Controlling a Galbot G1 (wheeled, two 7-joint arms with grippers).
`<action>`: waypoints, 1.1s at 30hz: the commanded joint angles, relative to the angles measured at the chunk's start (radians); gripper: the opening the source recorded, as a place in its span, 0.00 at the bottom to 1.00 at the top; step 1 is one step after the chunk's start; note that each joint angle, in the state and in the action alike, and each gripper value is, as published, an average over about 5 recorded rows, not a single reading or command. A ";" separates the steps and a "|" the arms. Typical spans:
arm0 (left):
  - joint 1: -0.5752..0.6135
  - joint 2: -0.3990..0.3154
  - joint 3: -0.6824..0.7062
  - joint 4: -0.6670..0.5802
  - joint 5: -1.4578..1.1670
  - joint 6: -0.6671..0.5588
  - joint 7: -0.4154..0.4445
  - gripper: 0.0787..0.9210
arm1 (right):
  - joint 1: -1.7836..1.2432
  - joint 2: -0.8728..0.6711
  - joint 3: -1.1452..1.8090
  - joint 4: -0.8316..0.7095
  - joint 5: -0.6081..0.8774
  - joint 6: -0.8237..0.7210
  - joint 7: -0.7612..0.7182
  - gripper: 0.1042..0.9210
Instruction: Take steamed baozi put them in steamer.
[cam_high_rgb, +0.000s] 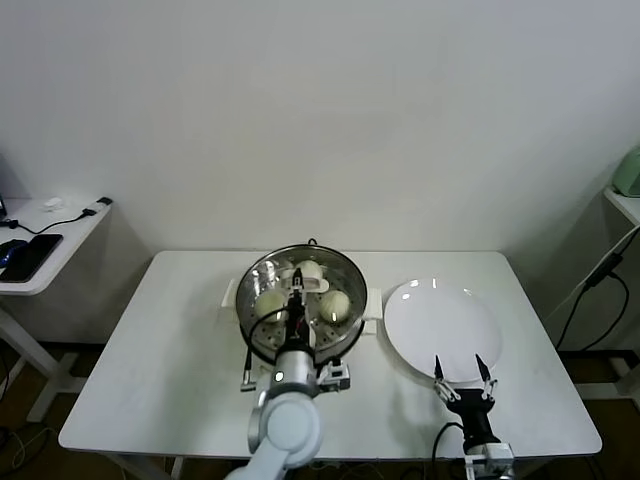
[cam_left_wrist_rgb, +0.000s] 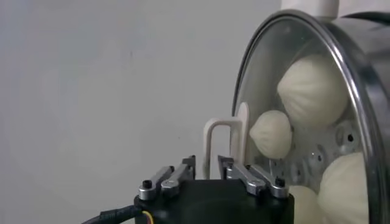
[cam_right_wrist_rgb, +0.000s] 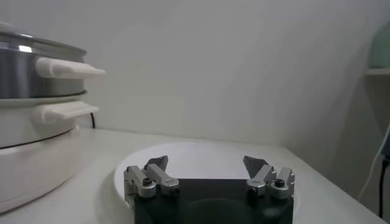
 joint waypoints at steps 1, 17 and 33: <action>0.023 0.031 0.021 -0.142 -0.102 0.004 0.028 0.36 | 0.000 -0.001 -0.001 0.005 0.000 -0.002 -0.003 0.88; 0.189 0.122 -0.449 -0.342 -1.347 -0.290 -0.322 0.86 | -0.034 -0.039 -0.022 0.055 0.093 0.014 -0.013 0.88; 0.391 0.253 -0.812 -0.080 -2.172 -0.614 -0.251 0.88 | -0.014 -0.036 -0.011 0.042 0.147 0.059 0.002 0.88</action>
